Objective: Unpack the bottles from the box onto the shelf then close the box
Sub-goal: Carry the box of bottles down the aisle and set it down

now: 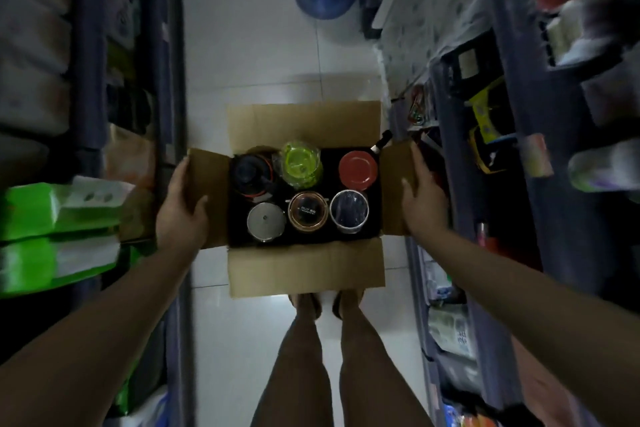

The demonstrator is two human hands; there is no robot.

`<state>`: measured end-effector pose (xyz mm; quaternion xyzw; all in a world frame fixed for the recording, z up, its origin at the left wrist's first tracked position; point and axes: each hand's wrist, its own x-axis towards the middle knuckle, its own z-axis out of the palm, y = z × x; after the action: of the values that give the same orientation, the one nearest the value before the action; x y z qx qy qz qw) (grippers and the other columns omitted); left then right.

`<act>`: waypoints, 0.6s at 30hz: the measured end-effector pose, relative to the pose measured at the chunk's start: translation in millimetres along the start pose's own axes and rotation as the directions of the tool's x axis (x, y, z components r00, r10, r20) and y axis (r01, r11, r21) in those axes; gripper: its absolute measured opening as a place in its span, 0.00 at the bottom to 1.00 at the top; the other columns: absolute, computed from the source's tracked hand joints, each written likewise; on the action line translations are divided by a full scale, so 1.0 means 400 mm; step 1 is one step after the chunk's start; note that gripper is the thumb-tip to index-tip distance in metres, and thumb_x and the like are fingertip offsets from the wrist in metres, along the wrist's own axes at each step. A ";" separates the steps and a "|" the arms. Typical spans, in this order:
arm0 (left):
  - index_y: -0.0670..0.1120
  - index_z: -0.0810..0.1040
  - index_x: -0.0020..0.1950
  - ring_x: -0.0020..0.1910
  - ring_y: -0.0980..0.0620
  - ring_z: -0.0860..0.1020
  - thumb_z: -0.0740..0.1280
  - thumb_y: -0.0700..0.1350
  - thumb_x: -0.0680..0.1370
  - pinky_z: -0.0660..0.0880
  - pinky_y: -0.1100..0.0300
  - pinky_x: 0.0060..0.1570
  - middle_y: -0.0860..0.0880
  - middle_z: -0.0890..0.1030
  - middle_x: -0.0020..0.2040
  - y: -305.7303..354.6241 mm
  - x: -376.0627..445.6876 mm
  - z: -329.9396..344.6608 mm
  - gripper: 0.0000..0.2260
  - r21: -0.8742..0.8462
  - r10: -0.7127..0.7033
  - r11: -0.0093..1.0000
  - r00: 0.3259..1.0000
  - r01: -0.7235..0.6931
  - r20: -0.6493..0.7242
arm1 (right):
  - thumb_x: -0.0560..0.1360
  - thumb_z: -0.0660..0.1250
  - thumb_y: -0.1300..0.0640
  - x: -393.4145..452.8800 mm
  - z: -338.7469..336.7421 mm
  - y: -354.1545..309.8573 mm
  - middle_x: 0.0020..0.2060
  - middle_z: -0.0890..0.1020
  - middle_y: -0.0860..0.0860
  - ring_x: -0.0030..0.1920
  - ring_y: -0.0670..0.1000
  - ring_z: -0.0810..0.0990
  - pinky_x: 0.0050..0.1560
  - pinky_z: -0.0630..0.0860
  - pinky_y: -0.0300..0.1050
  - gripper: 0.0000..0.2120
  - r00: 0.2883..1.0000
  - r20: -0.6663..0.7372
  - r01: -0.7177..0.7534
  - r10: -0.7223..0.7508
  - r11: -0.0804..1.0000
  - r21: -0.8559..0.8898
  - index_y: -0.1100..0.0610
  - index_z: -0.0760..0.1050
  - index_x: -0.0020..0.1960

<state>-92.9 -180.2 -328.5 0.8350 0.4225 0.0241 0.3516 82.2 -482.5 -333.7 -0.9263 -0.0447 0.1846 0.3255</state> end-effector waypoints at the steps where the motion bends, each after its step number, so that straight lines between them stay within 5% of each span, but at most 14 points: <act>1: 0.54 0.59 0.77 0.66 0.42 0.72 0.65 0.38 0.78 0.69 0.56 0.59 0.44 0.72 0.71 -0.017 0.029 0.046 0.30 -0.004 -0.015 1.000 1.000 0.015 0.012 | 0.81 0.56 0.59 0.034 0.036 0.031 0.47 0.80 0.64 0.41 0.63 0.79 0.40 0.76 0.50 0.29 1.000 0.013 -0.007 0.007 1.000 -0.003 0.42 0.51 0.76; 4: 0.53 0.57 0.77 0.62 0.49 0.71 0.64 0.37 0.78 0.67 0.58 0.56 0.45 0.70 0.70 -0.077 0.117 0.189 0.30 -0.024 0.010 1.000 0.998 -0.008 0.060 | 0.81 0.57 0.58 0.140 0.159 0.138 0.53 0.79 0.62 0.47 0.62 0.79 0.49 0.78 0.58 0.30 0.999 0.026 -0.035 0.034 0.999 0.015 0.36 0.49 0.75; 7: 0.52 0.58 0.76 0.58 0.49 0.74 0.65 0.37 0.78 0.72 0.55 0.55 0.43 0.75 0.66 -0.161 0.202 0.330 0.30 -0.028 0.008 1.000 0.996 -0.005 0.086 | 0.80 0.57 0.58 0.242 0.300 0.260 0.50 0.80 0.61 0.43 0.59 0.79 0.47 0.79 0.57 0.33 0.999 0.008 -0.035 0.035 0.999 0.000 0.29 0.45 0.71; 11: 0.58 0.56 0.74 0.43 0.42 0.80 0.63 0.46 0.75 0.80 0.44 0.44 0.45 0.80 0.50 -0.282 0.300 0.506 0.29 -0.001 0.006 1.000 0.991 -0.006 0.131 | 0.80 0.58 0.61 0.352 0.452 0.386 0.57 0.79 0.61 0.49 0.59 0.80 0.50 0.76 0.49 0.31 1.000 0.020 -0.017 0.017 1.000 -0.002 0.40 0.49 0.76; 15: 0.57 0.56 0.75 0.42 0.40 0.80 0.64 0.37 0.77 0.79 0.46 0.43 0.45 0.78 0.46 -0.372 0.372 0.648 0.31 0.051 -0.044 0.998 0.991 0.038 0.130 | 0.80 0.58 0.59 0.430 0.564 0.483 0.46 0.81 0.63 0.40 0.60 0.80 0.44 0.79 0.58 0.33 0.999 0.043 0.012 -0.010 0.999 -0.035 0.34 0.47 0.74; 18: 0.59 0.55 0.74 0.42 0.38 0.80 0.64 0.38 0.78 0.80 0.43 0.43 0.45 0.78 0.47 -0.430 0.410 0.721 0.31 0.075 -0.082 0.994 0.990 0.073 0.119 | 0.80 0.58 0.60 0.468 0.625 0.538 0.48 0.81 0.64 0.42 0.61 0.80 0.45 0.79 0.55 0.32 0.997 0.067 0.031 -0.029 0.999 -0.032 0.40 0.49 0.76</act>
<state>-8.8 -157.0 -691.7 0.8299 0.4329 -0.0556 0.3476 155.3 -466.8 -705.7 -0.9241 -0.0725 0.2099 0.3111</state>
